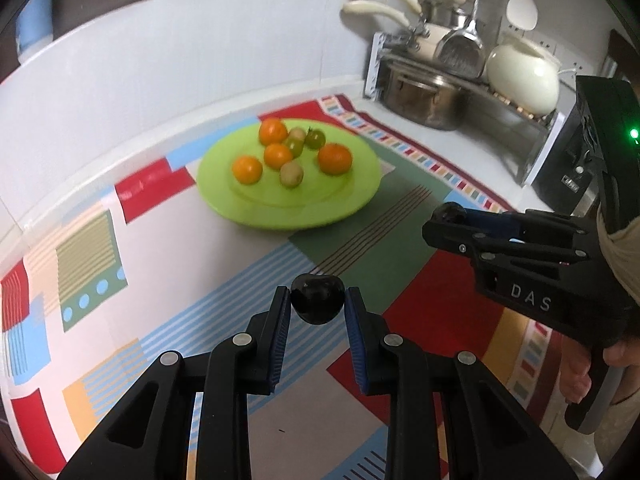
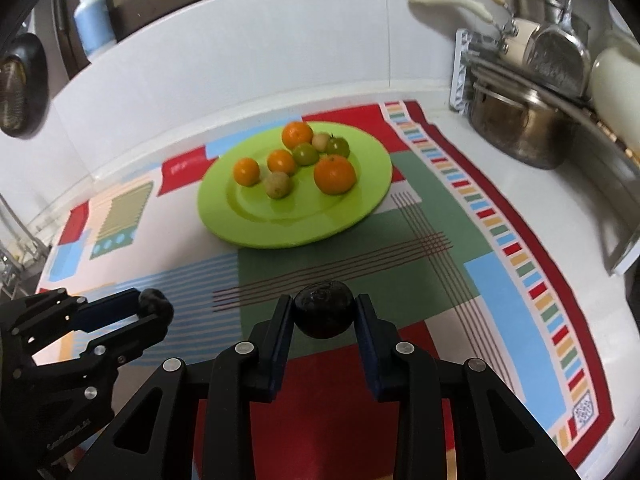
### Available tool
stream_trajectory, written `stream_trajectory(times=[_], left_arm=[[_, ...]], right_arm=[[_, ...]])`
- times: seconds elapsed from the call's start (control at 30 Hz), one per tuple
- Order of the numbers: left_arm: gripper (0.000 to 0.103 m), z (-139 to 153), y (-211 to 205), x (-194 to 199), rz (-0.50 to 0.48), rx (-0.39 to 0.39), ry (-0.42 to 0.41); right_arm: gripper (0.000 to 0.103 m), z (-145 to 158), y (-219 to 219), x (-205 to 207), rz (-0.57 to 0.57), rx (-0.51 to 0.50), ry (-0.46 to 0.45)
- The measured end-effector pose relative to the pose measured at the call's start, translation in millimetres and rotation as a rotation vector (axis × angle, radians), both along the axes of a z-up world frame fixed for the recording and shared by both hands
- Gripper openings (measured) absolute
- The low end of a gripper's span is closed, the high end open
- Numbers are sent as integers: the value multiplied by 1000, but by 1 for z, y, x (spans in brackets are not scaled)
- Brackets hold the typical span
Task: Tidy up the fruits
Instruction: 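Carry both dark plums in the tools over the light-green plate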
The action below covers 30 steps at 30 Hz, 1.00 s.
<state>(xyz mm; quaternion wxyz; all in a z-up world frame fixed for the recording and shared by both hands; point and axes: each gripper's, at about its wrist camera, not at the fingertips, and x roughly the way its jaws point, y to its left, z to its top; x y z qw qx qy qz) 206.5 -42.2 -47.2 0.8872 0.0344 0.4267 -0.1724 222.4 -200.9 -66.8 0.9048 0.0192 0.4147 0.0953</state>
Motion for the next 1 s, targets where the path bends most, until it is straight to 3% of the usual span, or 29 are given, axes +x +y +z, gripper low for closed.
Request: stream_trajectory(times=[0.43, 1.0], left_arm=[[28, 49, 0, -10, -17, -29, -144], [28, 89, 7, 22, -7, 4, -279]], right_arm=[[32, 51, 3, -23, 14, 22, -132], [32, 86, 15, 4, 25, 17, -222]])
